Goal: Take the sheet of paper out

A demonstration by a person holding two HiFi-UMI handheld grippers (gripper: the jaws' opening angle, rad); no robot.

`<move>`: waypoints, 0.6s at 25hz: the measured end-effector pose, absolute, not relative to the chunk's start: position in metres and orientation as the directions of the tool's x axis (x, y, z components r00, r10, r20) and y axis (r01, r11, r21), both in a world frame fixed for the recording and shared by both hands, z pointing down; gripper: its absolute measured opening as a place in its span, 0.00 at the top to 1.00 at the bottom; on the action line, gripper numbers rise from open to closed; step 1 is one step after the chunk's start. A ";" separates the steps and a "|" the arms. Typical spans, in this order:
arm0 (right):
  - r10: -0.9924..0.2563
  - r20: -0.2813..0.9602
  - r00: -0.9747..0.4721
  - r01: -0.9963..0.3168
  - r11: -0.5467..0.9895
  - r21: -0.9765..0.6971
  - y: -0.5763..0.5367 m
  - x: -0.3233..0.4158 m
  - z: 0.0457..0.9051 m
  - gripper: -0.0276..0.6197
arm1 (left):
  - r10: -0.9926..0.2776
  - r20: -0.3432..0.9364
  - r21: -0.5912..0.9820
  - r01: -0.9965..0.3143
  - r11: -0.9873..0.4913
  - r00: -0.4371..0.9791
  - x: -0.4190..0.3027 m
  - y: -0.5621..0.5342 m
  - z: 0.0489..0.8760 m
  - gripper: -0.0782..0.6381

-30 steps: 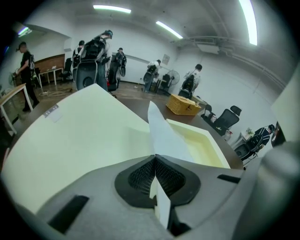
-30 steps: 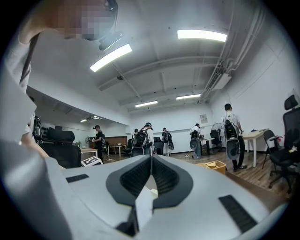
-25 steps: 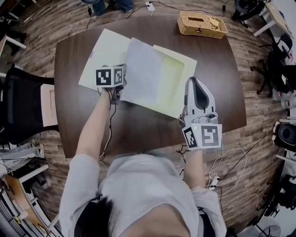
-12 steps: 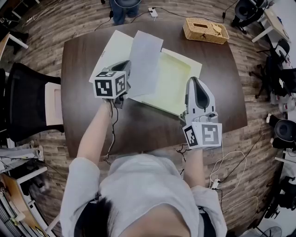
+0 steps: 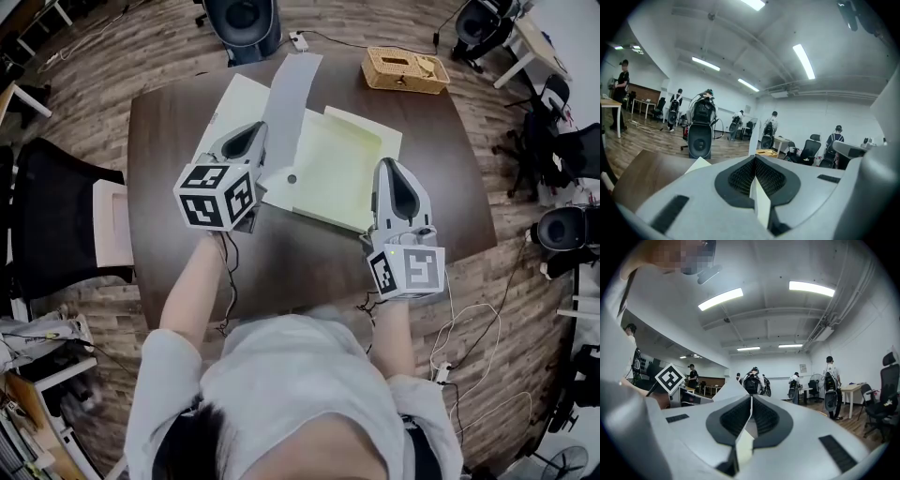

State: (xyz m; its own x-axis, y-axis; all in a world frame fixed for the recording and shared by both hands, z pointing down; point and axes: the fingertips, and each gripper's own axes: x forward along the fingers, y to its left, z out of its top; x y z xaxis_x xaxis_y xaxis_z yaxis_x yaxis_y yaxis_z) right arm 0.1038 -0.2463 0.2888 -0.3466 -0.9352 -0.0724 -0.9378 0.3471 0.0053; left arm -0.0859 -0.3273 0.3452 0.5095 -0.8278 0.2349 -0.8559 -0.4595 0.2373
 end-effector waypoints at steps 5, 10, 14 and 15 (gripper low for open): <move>-0.940 -0.078 -0.333 -0.943 0.331 0.038 -0.233 0.097 0.279 0.93 | -0.842 0.142 0.231 -0.844 -0.484 0.521 -0.092 -0.307 0.311 0.88; -0.946 -0.092 -0.310 -0.950 0.307 0.050 -0.215 0.093 0.271 0.93 | -0.848 0.057 0.206 -0.837 -0.507 0.528 -0.097 -0.283 0.281 0.88; -0.949 -0.106 -0.296 -0.955 0.289 0.070 -0.198 0.092 0.264 0.93 | -0.848 -0.003 0.200 -0.831 -0.520 0.530 -0.101 -0.263 0.261 0.88; -0.950 -0.109 -0.293 -0.955 0.286 0.077 -0.194 0.091 0.262 0.93 | -0.848 -0.015 0.195 -0.831 -0.522 0.529 -0.103 -0.258 0.257 0.88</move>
State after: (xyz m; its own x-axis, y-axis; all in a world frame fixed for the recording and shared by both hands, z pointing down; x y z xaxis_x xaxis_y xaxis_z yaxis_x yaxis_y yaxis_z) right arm 0.0909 -0.1945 0.2624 -0.2935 -0.9497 -0.1092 -0.9551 0.2863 0.0767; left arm -0.1027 -0.2582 0.2573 0.5291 -0.8484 -0.0153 -0.8306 -0.5216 0.1952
